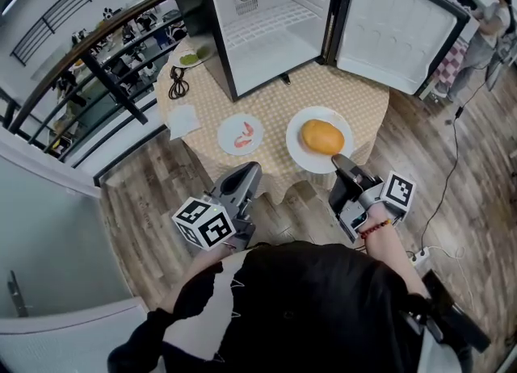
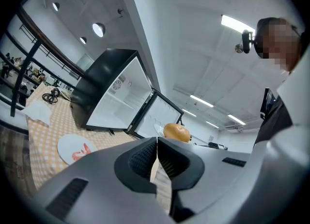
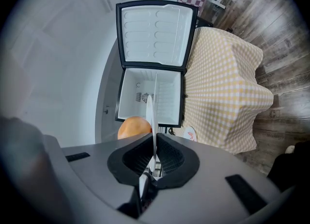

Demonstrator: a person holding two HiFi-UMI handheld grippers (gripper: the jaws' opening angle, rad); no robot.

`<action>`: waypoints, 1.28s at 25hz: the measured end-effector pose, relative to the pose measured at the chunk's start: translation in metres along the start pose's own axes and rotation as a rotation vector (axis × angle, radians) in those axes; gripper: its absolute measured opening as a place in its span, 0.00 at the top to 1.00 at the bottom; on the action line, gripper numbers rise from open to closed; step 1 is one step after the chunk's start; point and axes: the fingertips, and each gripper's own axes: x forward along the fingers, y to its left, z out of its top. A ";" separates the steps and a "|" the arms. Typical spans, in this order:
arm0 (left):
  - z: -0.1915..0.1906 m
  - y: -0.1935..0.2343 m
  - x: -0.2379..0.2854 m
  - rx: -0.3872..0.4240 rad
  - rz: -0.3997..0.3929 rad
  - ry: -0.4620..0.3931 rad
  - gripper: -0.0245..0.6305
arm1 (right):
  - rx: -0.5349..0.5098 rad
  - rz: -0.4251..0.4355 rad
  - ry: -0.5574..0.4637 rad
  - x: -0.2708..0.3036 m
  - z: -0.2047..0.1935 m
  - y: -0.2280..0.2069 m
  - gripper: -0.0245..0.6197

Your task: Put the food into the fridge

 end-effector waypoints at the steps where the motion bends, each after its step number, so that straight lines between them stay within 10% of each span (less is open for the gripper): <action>1: -0.001 0.002 0.001 0.000 -0.002 0.003 0.94 | 0.003 0.003 -0.001 0.003 0.001 -0.002 0.92; 32: 0.023 0.029 0.067 -0.002 0.022 -0.030 0.94 | 0.018 0.001 0.039 0.062 0.066 -0.003 0.92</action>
